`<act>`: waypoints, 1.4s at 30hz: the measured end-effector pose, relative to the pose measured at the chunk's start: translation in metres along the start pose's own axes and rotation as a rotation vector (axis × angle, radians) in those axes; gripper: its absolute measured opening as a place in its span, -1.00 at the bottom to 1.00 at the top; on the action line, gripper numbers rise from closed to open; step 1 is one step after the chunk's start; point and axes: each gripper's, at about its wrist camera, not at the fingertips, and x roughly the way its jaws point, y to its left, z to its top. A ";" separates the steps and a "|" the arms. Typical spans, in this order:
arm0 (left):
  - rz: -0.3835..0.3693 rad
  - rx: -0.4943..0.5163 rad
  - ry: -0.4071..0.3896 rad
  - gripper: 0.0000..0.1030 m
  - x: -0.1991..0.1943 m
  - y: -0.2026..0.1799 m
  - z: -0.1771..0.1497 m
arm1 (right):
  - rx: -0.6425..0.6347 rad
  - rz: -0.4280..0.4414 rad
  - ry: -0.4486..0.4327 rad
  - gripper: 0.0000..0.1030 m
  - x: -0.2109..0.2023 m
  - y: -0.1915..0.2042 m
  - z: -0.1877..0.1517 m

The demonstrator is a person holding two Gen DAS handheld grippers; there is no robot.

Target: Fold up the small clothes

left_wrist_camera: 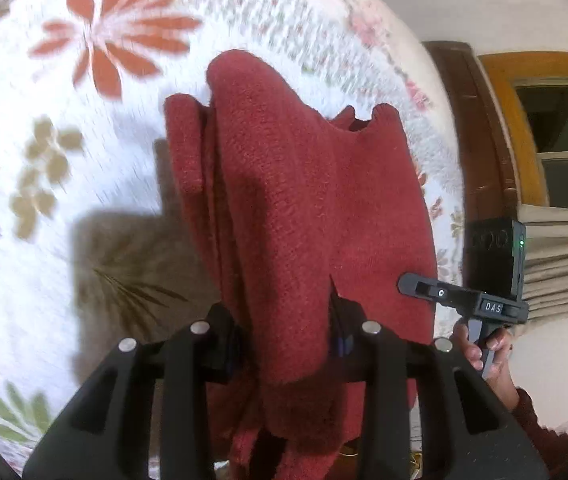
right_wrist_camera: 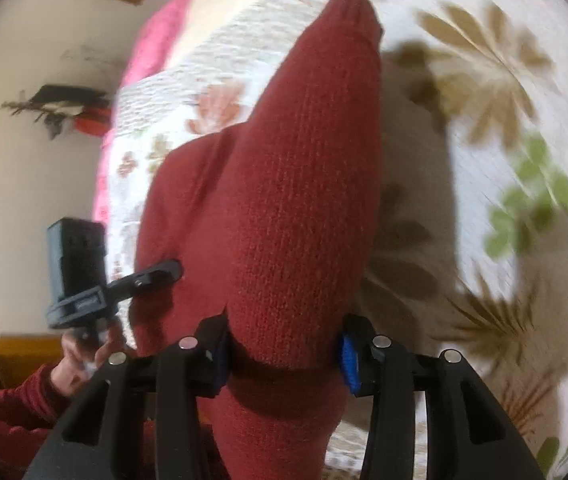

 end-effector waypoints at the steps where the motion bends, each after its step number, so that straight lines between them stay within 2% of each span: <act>1: 0.031 0.007 0.012 -0.35 0.013 0.005 -0.004 | 0.034 -0.021 0.010 -0.13 0.008 -0.014 -0.003; 3: 0.122 0.012 0.038 -0.27 0.044 0.015 -0.013 | 0.077 -0.090 0.035 -0.06 0.029 -0.035 -0.010; 5: 0.138 0.000 0.020 -0.17 0.053 0.021 -0.017 | 0.111 -0.093 -0.001 0.04 0.038 -0.046 -0.017; 8: 0.154 -0.015 0.009 -0.04 0.046 0.015 -0.016 | 0.124 -0.072 -0.055 0.15 0.027 -0.044 -0.025; 12: 0.198 -0.001 -0.007 0.17 0.022 0.009 -0.020 | 0.066 -0.119 -0.081 0.31 0.009 -0.033 -0.043; 14: 0.199 0.007 -0.011 0.25 0.011 0.010 -0.030 | 0.033 -0.124 -0.078 0.46 0.002 -0.028 -0.056; 19: 0.224 0.034 -0.001 0.34 0.007 0.003 -0.065 | -0.031 -0.197 -0.031 0.53 0.014 -0.012 -0.097; 20: 0.243 0.045 0.004 0.34 0.009 0.004 -0.073 | -0.028 -0.199 -0.022 0.50 0.015 -0.015 -0.104; 21: 0.264 0.053 0.010 0.25 0.011 0.007 -0.079 | -0.013 -0.191 -0.005 0.41 0.023 -0.017 -0.111; 22: 0.282 0.057 0.023 0.17 0.016 0.010 -0.085 | 0.011 -0.173 0.011 0.06 0.030 -0.021 -0.115; 23: 0.276 0.055 0.029 -0.06 0.018 0.012 -0.087 | 0.027 -0.167 0.013 -0.18 0.034 -0.023 -0.116; 24: 0.269 0.047 0.027 -0.20 0.018 0.013 -0.089 | 0.043 -0.156 0.000 -0.24 0.034 -0.025 -0.118; 25: 0.268 0.045 0.019 -0.25 0.016 0.012 -0.089 | 0.045 -0.142 -0.010 -0.41 0.029 -0.026 -0.120; 26: 0.270 0.055 0.015 -0.36 0.014 0.008 -0.089 | 0.045 -0.128 -0.022 -0.46 0.025 -0.024 -0.122; 27: 0.273 0.066 0.012 -0.42 0.012 0.006 -0.089 | 0.039 -0.116 -0.040 -0.48 0.019 -0.021 -0.123; 30: 0.284 0.094 0.010 -0.43 0.010 0.002 -0.090 | 0.026 -0.135 -0.063 -0.51 0.010 -0.019 -0.127; 34: 0.296 0.068 0.022 -0.41 0.022 0.012 -0.092 | 0.071 -0.163 -0.047 -0.50 0.028 -0.028 -0.127; 36: 0.316 0.092 0.027 -0.31 0.029 0.014 -0.093 | 0.082 -0.179 -0.049 -0.47 0.036 -0.033 -0.128; 42: 0.351 0.117 0.024 -0.24 0.041 0.013 -0.092 | 0.090 -0.226 -0.052 -0.30 0.041 -0.039 -0.133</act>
